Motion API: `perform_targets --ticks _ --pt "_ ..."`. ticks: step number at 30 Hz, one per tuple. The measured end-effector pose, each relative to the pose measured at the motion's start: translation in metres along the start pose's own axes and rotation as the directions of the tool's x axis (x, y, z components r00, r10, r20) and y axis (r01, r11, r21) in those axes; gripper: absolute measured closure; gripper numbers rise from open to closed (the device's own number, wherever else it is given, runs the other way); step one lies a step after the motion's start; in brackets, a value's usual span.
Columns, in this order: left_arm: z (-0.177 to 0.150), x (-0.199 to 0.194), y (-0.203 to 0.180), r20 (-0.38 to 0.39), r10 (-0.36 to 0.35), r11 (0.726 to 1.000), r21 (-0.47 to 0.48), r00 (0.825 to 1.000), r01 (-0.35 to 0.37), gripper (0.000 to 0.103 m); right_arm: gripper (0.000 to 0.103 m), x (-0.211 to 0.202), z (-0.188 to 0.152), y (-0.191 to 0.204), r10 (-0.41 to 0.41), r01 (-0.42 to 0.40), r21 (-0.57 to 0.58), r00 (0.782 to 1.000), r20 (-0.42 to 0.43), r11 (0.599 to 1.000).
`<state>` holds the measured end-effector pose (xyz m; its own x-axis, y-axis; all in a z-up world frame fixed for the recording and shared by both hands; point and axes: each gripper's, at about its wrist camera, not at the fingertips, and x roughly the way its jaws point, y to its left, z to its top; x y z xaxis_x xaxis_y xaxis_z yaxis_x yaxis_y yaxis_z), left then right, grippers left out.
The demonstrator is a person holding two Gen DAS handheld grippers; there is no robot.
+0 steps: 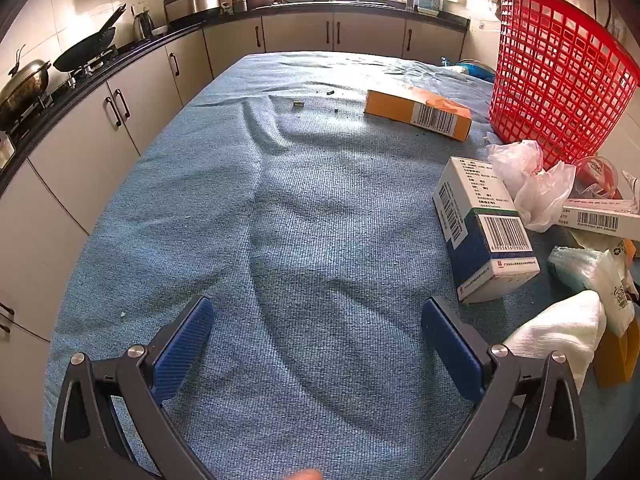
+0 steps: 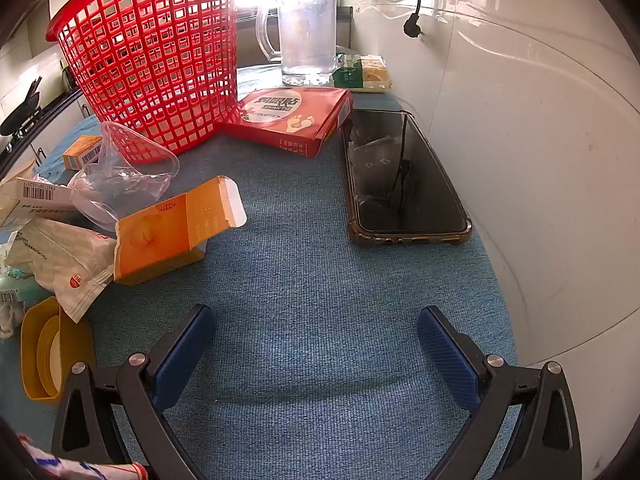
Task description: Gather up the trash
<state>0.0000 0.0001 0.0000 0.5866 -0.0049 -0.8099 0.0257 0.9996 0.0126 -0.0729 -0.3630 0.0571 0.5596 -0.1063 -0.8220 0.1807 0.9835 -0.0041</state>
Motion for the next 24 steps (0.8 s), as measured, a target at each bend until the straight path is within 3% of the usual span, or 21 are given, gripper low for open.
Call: perform_targets --ticks 15,19,24 --pt "-0.005 -0.007 -0.005 -0.026 0.027 1.000 -0.005 0.999 -0.027 0.000 0.000 0.000 0.000 0.000 0.002 -0.002 0.008 1.000 -0.009 1.000" --pt "-0.019 -0.051 -0.012 0.064 0.028 1.000 0.011 0.998 -0.029 0.000 0.000 -0.003 -0.002 0.002 0.008 -0.008 -0.001 0.999 -0.053 1.000" --pt "-0.035 -0.101 -0.023 0.163 0.022 1.000 0.018 0.986 -0.025 0.000 0.000 -0.014 -0.014 0.007 0.026 -0.027 -0.023 0.999 -0.042 0.999"
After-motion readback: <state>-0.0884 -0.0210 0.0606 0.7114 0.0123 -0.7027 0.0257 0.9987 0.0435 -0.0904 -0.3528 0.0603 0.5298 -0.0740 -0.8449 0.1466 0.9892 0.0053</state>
